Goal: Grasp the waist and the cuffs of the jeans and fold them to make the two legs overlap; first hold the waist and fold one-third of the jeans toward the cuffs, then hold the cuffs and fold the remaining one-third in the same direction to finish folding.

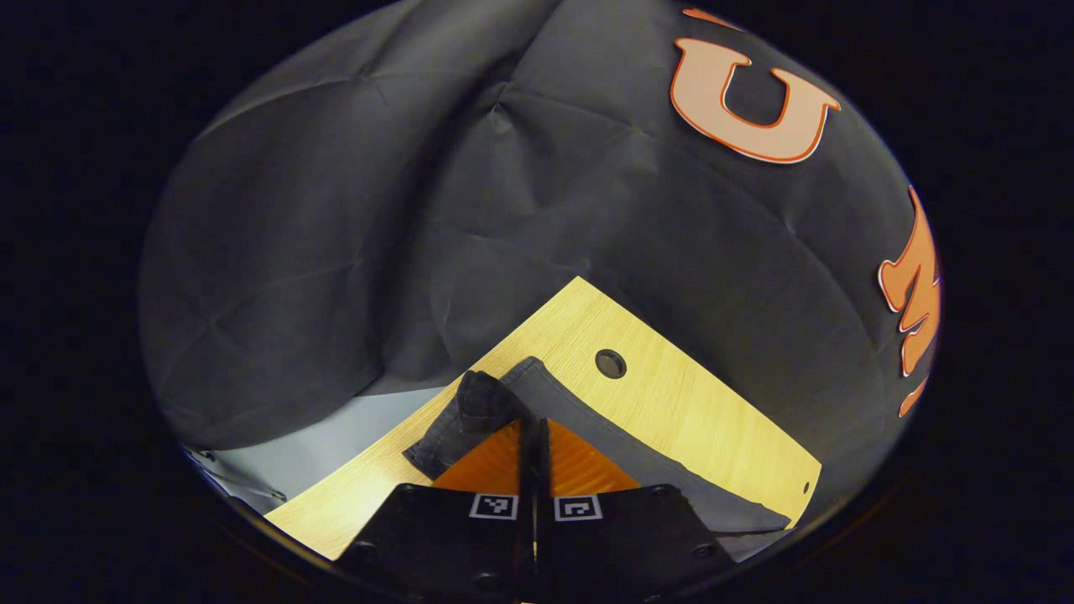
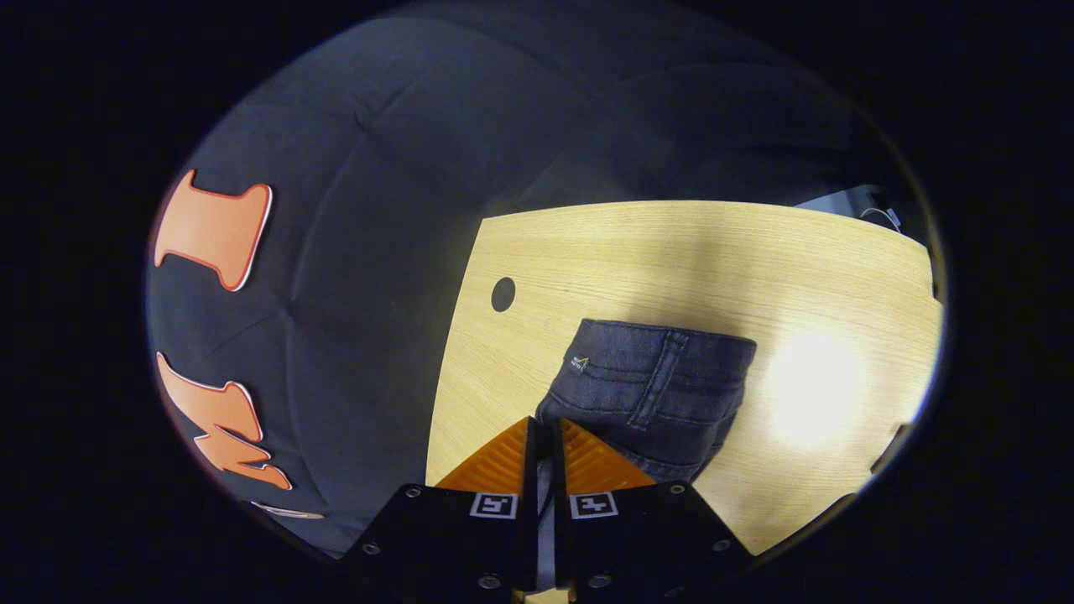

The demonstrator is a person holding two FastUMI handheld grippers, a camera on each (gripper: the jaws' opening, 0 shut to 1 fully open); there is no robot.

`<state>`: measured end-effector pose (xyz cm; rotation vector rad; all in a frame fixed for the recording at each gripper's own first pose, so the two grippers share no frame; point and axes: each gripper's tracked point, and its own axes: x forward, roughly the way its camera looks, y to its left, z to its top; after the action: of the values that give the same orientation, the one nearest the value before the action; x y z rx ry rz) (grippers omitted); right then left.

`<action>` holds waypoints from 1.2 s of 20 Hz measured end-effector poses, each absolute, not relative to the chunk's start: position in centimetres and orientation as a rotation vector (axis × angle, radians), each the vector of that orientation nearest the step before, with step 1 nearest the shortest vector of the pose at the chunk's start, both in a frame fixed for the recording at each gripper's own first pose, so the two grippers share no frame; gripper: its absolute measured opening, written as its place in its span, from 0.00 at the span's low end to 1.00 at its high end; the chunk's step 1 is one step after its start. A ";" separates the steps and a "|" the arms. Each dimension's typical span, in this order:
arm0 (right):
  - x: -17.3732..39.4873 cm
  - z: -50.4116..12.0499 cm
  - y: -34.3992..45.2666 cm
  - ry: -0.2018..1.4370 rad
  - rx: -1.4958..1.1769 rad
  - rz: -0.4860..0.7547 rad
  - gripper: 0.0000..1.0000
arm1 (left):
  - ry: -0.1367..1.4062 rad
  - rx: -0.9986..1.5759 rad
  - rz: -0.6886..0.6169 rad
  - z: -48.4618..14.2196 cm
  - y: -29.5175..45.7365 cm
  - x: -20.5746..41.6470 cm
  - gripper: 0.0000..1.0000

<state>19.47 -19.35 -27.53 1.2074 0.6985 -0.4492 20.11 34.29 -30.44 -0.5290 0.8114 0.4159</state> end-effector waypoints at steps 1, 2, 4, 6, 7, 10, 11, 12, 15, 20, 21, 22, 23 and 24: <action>20.4 -27.6 -19.5 0.696 1.207 -0.448 0.09 | 0.820 -0.520 0.422 -30.8 34.4 20.8 0.01; 21.2 -27.8 -20.0 0.693 1.199 -0.459 0.09 | 0.835 -0.509 0.432 -31.4 34.7 21.3 0.01; 22.1 -28.9 -20.4 0.714 1.167 -0.472 0.03 | 0.857 -0.506 0.432 -32.2 34.1 22.0 0.02; 22.3 -29.2 -20.6 0.718 1.173 -0.470 0.02 | 0.866 -0.498 0.430 -32.7 33.7 22.5 0.01; 22.3 -29.5 -20.6 0.723 1.168 -0.472 0.02 | 0.878 -0.463 0.440 -32.7 33.8 22.7 0.02; 21.8 -29.8 -20.8 0.737 1.151 -0.472 0.02 | 0.909 -0.440 0.435 -32.3 33.1 23.5 0.08; 21.4 -30.1 -21.0 0.748 1.144 -0.485 0.02 | 0.911 -0.447 0.442 -32.3 33.1 23.3 0.11; 21.1 -30.4 -21.1 0.756 1.134 -0.491 0.02 | 0.908 -0.449 0.446 -31.9 32.9 23.4 0.27; 19.6 -30.9 -21.2 0.770 1.107 -0.492 0.17 | 0.891 -0.393 0.459 -31.4 33.3 23.7 0.75; 16.2 -32.6 -20.7 0.816 1.005 -0.497 0.82 | 0.801 -0.276 0.468 -31.0 33.8 23.9 0.99; 15.8 -32.9 -20.6 0.825 0.992 -0.498 0.86 | 0.780 -0.260 0.460 -30.9 33.9 24.0 0.99; 15.3 -33.4 -20.5 0.834 0.980 -0.499 0.91 | 0.764 -0.241 0.454 -30.8 33.9 24.0 0.99; 15.1 -33.7 -20.4 0.837 0.969 -0.498 0.93 | 0.741 -0.220 0.444 -30.8 33.9 24.0 0.99; 14.9 -34.1 -20.3 0.842 0.961 -0.496 0.97 | 0.717 -0.200 0.431 -30.6 33.9 24.1 0.99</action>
<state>14.89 -20.34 -34.09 0.9611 0.8421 -0.4962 24.06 33.86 -30.59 -0.2003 0.7168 0.4308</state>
